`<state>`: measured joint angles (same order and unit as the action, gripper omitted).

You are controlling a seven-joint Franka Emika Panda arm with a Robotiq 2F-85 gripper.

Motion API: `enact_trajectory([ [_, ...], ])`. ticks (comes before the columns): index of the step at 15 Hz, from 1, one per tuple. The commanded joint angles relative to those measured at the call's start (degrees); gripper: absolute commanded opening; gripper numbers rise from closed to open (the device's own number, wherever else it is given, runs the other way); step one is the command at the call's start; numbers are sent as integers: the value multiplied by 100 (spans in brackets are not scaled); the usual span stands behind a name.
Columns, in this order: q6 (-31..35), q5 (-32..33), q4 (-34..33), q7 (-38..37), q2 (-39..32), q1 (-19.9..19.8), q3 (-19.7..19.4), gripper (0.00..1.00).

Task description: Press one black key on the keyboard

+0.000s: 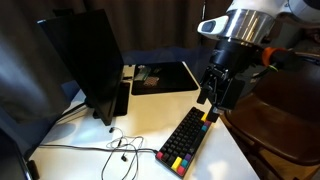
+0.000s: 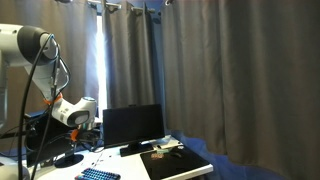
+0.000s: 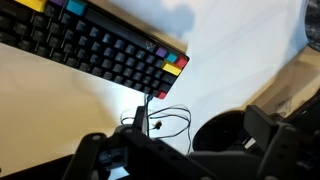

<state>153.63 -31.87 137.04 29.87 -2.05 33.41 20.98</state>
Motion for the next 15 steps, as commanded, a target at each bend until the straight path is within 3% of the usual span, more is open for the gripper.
enact_trajectory([
  [1, -2, 33, -25, -31, -9, -230, 229, 100],
  [2, -2, 31, -39, -31, -6, -230, 229, 100],
  [3, 201, -382, -180, 310, -234, -223, 323, 100],
  [7, 981, -442, -370, 425, -776, -413, 650, 100],
  [9, 1315, -410, -460, 493, -1049, -242, 528, 74],
  [15, 2416, 109, -659, 272, -1829, 4, 264, 31],
])
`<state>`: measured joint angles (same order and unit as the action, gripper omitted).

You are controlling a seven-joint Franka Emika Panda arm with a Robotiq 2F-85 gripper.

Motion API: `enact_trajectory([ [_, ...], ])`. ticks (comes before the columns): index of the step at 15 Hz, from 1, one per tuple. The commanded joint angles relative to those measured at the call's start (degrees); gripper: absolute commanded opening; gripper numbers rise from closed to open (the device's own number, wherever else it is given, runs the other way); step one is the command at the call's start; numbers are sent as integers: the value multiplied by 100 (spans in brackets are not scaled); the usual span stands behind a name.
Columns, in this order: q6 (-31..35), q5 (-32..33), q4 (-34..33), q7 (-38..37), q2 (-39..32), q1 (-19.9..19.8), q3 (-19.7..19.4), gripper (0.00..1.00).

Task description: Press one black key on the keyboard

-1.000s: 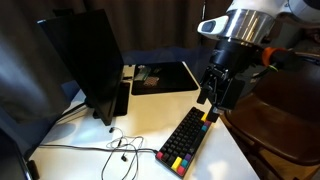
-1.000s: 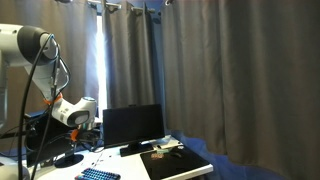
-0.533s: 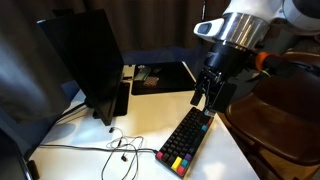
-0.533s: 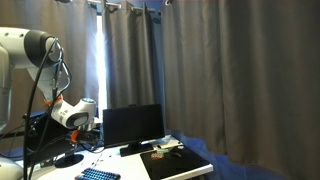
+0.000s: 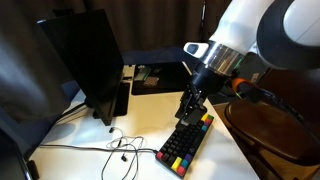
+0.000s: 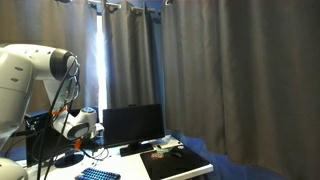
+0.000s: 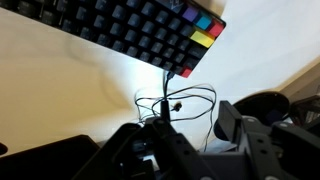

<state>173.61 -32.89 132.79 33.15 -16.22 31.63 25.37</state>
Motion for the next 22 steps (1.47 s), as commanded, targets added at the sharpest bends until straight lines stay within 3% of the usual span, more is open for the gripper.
enact_trajectory([
  [1, 518, 249, -279, -85, -517, 245, -240, 23],
  [4, 624, 356, -413, -170, -784, 512, -504, 3],
  [5, 629, 349, -469, -178, -864, 576, -560, 1],
  [12, 586, 300, -843, -295, -1256, 1128, -959, 0],
  [13, 683, 1339, -775, -1166, -1327, 771, -712, 0],
  [16, 671, 2272, -868, -1983, -1431, 1004, -1063, 0],
  [19, 603, 2881, -950, -2544, -1479, 1142, -1357, 0],
  [22, 539, 3171, -1022, -2850, -1517, 1117, -1388, 0],
])
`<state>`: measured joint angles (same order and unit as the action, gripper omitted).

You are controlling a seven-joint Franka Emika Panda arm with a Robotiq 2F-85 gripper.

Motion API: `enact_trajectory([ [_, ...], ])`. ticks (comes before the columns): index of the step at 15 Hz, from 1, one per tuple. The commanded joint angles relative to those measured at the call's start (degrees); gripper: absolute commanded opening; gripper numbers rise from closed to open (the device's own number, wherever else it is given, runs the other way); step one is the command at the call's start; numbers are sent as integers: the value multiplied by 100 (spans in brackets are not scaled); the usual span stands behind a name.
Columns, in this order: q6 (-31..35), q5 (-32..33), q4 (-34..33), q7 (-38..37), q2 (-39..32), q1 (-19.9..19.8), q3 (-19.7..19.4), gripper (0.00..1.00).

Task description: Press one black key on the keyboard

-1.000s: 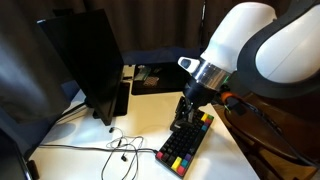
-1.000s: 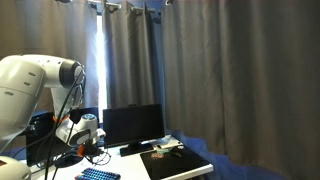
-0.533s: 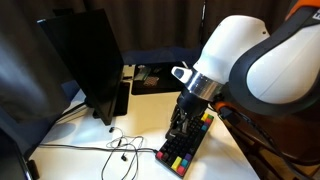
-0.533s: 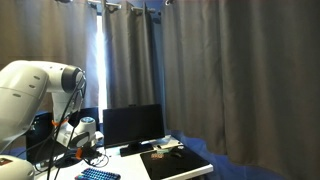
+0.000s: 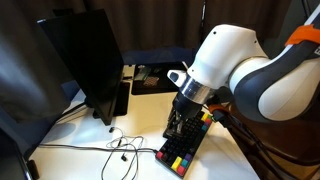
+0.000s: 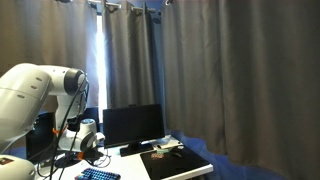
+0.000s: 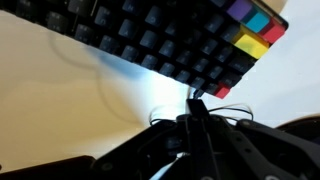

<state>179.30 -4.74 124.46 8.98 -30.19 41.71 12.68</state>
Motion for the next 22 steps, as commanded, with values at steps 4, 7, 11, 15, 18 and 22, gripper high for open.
enact_trajectory([
  [4, -115, 486, -268, -596, -222, 36, 6, 0],
  [7, -147, 547, -265, -657, -246, 81, -54, 0],
  [11, -132, 591, -302, -705, -320, 99, -54, 0],
  [15, -95, 610, -366, -773, -398, 233, -201, 0],
  [18, -77, 613, -406, -821, -429, 331, -314, 0],
  [22, -88, 616, -448, -865, -482, 466, -465, 0],
])
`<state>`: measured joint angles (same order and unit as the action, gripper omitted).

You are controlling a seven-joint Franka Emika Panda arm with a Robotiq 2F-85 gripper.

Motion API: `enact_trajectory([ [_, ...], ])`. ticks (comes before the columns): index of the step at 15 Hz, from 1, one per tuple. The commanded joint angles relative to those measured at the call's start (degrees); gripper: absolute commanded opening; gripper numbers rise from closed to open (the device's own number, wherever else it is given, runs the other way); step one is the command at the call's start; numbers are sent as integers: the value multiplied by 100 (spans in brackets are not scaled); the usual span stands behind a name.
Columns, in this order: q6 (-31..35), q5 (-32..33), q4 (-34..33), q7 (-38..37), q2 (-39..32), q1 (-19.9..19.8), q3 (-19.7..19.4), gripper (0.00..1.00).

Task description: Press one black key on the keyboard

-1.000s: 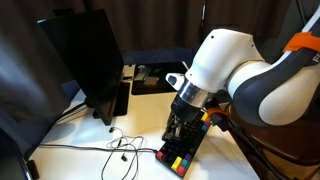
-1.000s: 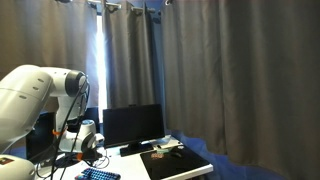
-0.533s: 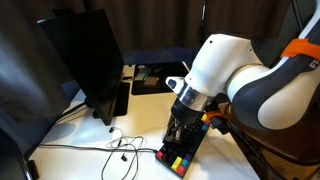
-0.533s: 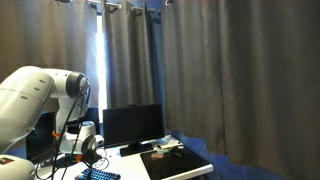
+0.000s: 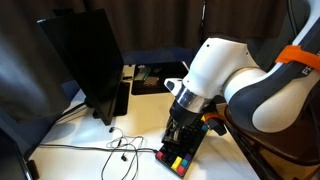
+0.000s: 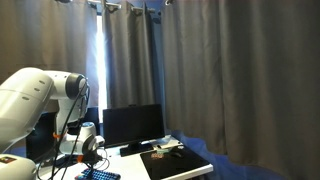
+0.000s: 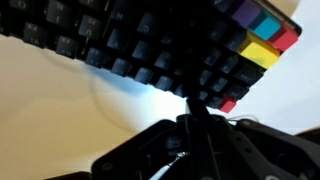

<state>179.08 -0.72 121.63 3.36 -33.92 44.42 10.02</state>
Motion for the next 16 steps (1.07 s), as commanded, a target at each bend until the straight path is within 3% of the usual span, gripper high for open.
enact_trajectory([
  [1, -66, 210, -178, -306, -126, 210, -212, 0],
  [16, -272, 220, -228, -361, -193, 396, -360, 0],
])
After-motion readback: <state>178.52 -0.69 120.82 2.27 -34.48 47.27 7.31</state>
